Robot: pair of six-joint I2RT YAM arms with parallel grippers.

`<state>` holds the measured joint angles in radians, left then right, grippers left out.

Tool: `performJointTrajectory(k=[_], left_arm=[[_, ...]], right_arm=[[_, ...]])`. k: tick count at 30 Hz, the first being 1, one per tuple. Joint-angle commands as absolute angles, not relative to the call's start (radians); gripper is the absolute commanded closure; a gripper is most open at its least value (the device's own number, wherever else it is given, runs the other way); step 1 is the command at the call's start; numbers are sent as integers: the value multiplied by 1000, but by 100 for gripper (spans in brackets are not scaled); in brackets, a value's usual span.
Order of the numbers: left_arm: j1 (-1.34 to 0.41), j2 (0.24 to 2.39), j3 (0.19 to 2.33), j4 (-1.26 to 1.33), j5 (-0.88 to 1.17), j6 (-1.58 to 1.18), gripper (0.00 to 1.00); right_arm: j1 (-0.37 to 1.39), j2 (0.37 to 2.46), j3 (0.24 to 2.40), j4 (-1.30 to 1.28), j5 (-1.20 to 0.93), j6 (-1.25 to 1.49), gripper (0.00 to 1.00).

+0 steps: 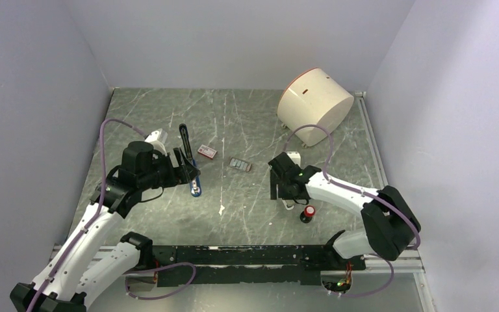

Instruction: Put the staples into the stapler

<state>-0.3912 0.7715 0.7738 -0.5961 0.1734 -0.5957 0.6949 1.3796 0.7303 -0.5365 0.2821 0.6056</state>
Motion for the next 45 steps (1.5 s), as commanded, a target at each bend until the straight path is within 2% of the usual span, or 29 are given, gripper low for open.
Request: performJointTrajectory(k=[1, 7, 11, 17, 21, 29, 31, 35, 39, 41, 45], left_arm=[[-397, 757, 758, -561, 217, -602, 15], [-397, 750, 733, -553, 246, -603, 15], [-397, 764, 727, -585, 247, -609, 16], [-397, 756, 676, -595, 255, -631, 15], [-397, 754, 634, -561, 286, -652, 16], [-397, 743, 628, -606, 198, -666, 17], [-398, 736, 616, -594, 212, -675, 18], [-399, 731, 595, -566, 251, -678, 21], [-399, 736, 589, -555, 253, -672, 20], [-400, 743, 579, -535, 265, -676, 20], [-411, 765, 555, -488, 285, -692, 22]], right_arm=[[689, 1391, 709, -493, 239, 624, 29], [689, 1421, 694, -480, 237, 619, 38], [689, 1454, 695, -461, 216, 626, 50], [709, 1455, 700, -426, 198, 671, 60], [789, 1483, 730, -408, 218, 723, 62], [988, 1635, 854, -341, 273, 803, 63], [1011, 1685, 898, -336, 283, 800, 62], [1020, 1733, 955, -341, 279, 786, 54], [1021, 1714, 962, -365, 277, 779, 38], [1022, 1676, 949, -372, 271, 775, 33], [1021, 1609, 924, -399, 258, 766, 31]])
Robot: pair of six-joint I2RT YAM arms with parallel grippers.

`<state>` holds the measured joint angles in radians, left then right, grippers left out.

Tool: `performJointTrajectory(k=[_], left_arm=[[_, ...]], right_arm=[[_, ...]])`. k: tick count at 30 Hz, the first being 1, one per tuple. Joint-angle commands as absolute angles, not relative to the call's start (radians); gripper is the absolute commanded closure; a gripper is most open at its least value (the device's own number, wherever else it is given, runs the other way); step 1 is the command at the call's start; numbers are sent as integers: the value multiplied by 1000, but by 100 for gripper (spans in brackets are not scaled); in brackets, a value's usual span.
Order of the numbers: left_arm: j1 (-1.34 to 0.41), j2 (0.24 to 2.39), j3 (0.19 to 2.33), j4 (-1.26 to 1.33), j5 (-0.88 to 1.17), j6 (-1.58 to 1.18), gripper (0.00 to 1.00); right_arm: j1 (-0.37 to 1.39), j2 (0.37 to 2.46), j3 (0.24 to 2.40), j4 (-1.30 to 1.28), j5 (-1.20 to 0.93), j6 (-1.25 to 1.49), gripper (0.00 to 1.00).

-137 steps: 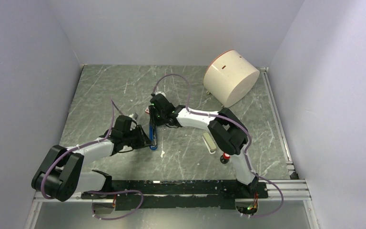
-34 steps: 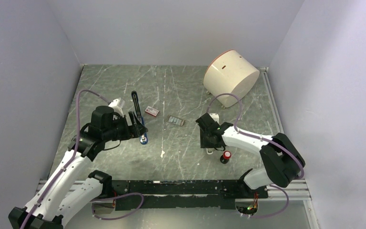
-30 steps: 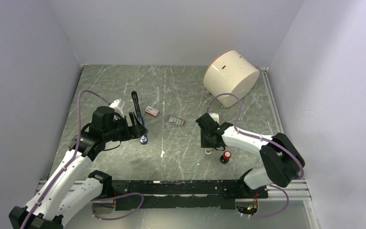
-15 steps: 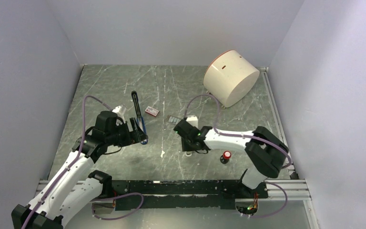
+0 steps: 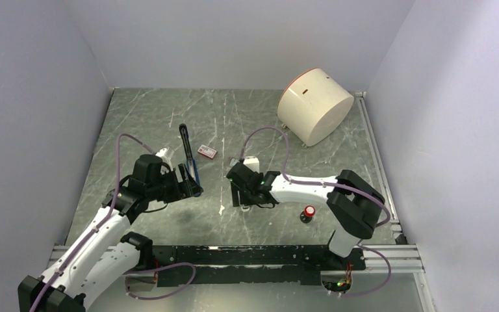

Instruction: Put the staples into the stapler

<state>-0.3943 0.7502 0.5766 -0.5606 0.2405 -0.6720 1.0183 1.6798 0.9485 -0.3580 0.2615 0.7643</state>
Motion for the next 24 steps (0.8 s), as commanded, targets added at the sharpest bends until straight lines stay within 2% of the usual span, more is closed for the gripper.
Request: performJointTrajectory(k=[1, 8, 13, 19, 24], left_arm=[[-417, 772, 548, -474, 285, -698, 23], [-489, 896, 541, -323, 274, -716, 41], [-607, 1016, 542, -233, 210, -764, 51], [-723, 1109, 537, -154, 128, -826, 51], [-805, 1189, 542, -90, 59, -868, 49]], right_arm=[[1021, 1593, 914, -407, 254, 766, 31], [1022, 1511, 856, -413, 213, 752, 41], [1022, 1514, 844, -375, 191, 742, 49], [1022, 1523, 843, -344, 167, 746, 60], [1023, 1521, 849, -340, 169, 753, 60]])
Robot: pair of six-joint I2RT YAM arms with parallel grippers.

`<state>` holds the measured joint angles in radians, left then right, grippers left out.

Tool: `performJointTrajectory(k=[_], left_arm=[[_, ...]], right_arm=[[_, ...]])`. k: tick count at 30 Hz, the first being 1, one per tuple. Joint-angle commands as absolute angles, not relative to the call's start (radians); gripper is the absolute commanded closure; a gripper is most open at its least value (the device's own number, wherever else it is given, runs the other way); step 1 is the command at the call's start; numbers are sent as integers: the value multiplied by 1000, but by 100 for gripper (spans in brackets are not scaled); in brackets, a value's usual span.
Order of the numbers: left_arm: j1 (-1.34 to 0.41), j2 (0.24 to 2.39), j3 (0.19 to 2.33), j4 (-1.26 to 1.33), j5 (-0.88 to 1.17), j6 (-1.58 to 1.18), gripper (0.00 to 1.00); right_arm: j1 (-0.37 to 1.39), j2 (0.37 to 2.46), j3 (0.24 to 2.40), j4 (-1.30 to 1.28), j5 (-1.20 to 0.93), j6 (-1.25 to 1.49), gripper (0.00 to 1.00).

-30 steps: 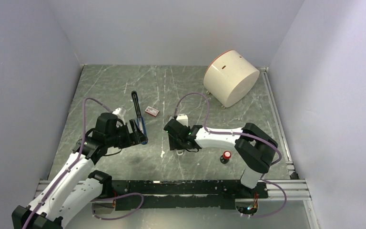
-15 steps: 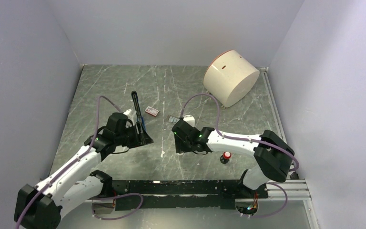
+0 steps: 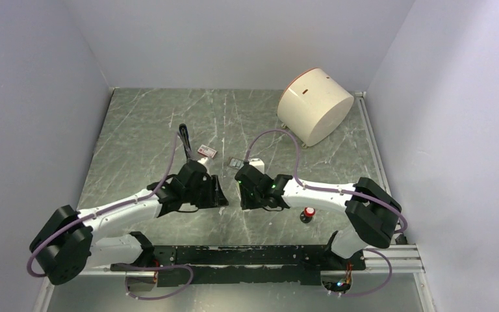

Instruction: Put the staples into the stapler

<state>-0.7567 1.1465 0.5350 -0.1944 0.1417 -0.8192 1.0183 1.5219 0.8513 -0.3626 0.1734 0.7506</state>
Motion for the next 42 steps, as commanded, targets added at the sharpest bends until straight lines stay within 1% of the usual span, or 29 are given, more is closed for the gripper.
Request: performJointTrajectory(k=[1, 3, 6, 11, 15, 21, 24, 27, 32, 38, 42], left_arm=[[-818, 1204, 542, -79, 47, -878, 49], [-842, 1226, 537, -62, 14, -897, 48], [-871, 1247, 521, -32, 2, -925, 50], [-892, 1260, 489, 31, -31, -951, 57], [-897, 1279, 475, 57, -36, -967, 60], [-897, 1304, 450, 146, -9, -985, 55], [-900, 1315, 431, 194, 9, -996, 54], [-900, 1326, 417, 232, 18, -1001, 55], [-902, 1352, 399, 287, 36, -1007, 61], [-904, 1368, 354, 383, 63, -1046, 57], [-907, 1384, 319, 444, 58, -1073, 60]], right_arm=[[1023, 1523, 853, -343, 168, 752, 56], [1022, 1526, 862, -356, 174, 751, 52], [1022, 1523, 865, -373, 189, 745, 52], [1023, 1516, 869, -369, 165, 709, 55], [1022, 1511, 862, -349, 143, 709, 59], [1023, 1490, 865, -329, 122, 764, 65], [1022, 1482, 868, -322, 108, 804, 68], [1022, 1473, 866, -314, 106, 839, 70], [1023, 1473, 857, -300, 104, 874, 74], [1022, 1464, 829, -263, 83, 929, 75], [1021, 1455, 819, -244, 76, 953, 78]])
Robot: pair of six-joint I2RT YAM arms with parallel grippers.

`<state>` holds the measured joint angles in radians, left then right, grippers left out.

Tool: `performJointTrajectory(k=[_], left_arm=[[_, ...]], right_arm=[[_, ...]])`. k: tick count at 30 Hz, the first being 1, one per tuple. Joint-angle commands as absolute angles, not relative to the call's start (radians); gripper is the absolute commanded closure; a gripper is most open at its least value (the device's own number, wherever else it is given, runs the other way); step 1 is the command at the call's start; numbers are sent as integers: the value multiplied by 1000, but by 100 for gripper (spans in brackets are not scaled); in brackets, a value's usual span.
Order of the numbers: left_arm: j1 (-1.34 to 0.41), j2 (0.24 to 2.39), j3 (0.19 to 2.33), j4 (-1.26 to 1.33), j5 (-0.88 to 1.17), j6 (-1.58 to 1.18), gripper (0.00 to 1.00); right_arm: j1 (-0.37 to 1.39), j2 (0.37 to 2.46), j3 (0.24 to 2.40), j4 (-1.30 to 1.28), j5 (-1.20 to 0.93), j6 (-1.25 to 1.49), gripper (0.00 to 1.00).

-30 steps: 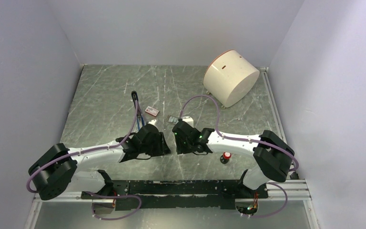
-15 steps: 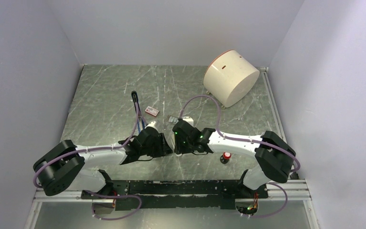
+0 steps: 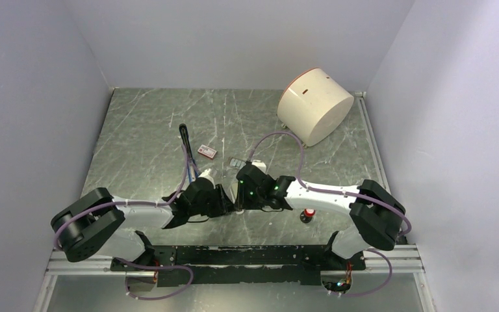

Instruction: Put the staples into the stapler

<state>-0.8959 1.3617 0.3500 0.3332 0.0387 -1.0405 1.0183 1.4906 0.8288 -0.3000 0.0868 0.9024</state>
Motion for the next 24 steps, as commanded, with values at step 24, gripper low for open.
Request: performJointTrajectory(k=[24], left_arm=[[-943, 1507, 308, 346, 9, -1071, 79]], right_arm=[[1004, 1476, 974, -369, 240, 828, 80]])
